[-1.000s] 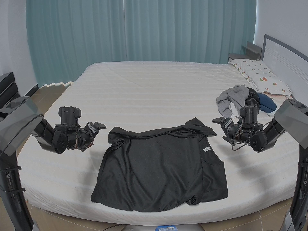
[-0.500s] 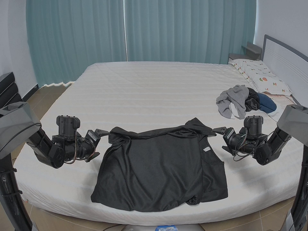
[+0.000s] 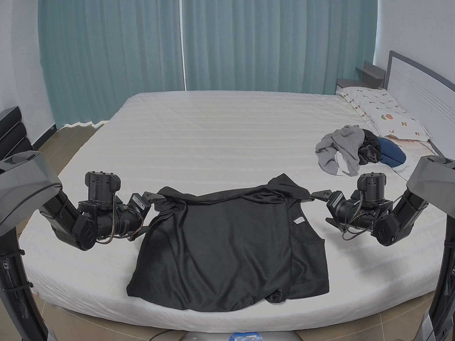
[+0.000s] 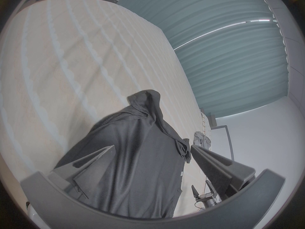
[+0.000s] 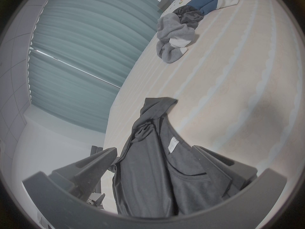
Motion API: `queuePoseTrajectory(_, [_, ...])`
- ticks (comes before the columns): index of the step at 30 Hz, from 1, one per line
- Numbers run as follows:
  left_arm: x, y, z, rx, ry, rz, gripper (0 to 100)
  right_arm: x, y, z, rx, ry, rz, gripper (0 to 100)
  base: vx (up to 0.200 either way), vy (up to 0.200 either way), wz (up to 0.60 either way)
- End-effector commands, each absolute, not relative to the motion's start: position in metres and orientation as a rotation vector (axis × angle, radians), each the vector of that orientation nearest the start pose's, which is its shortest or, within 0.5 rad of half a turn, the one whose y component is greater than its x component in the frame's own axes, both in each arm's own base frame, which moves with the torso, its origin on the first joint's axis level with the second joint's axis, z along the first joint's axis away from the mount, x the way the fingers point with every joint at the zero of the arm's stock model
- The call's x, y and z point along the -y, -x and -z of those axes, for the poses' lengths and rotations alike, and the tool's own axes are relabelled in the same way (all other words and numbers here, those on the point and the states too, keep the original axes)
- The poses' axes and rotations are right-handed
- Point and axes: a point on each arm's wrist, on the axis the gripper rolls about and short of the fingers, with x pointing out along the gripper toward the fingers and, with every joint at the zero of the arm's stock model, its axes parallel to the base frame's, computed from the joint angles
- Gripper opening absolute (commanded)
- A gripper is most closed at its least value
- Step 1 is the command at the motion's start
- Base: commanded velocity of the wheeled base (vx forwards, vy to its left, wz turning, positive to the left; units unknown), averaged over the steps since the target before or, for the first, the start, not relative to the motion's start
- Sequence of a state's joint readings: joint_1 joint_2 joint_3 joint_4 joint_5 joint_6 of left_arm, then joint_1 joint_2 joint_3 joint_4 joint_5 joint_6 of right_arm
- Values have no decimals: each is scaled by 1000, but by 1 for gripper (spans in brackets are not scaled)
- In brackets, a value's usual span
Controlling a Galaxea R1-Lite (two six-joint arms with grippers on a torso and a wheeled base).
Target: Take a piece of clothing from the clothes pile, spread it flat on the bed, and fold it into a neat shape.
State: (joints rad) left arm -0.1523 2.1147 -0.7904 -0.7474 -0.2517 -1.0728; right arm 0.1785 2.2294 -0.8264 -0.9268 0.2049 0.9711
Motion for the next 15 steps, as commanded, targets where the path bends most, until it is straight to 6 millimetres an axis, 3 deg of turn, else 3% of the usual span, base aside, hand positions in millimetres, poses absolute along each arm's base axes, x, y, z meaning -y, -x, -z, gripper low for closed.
queuePoseTrajectory(1, [58, -353, -49, -729, 1051, 37, 100, -75, -370, -28, -635, -943, -117, 100, 0, 0, 0])
queuePoseTrajectory(10, [53, -355, -50, -717, 1059, 26, 100, -83, -367, -28, -647, -933, -133, 100, 200, 0, 0])
queuePoseTrajectory(15, [44, -366, -54, -677, 1062, 24, 100, -83, -367, -27, -650, -931, -133, 100, 0, 0, 0])
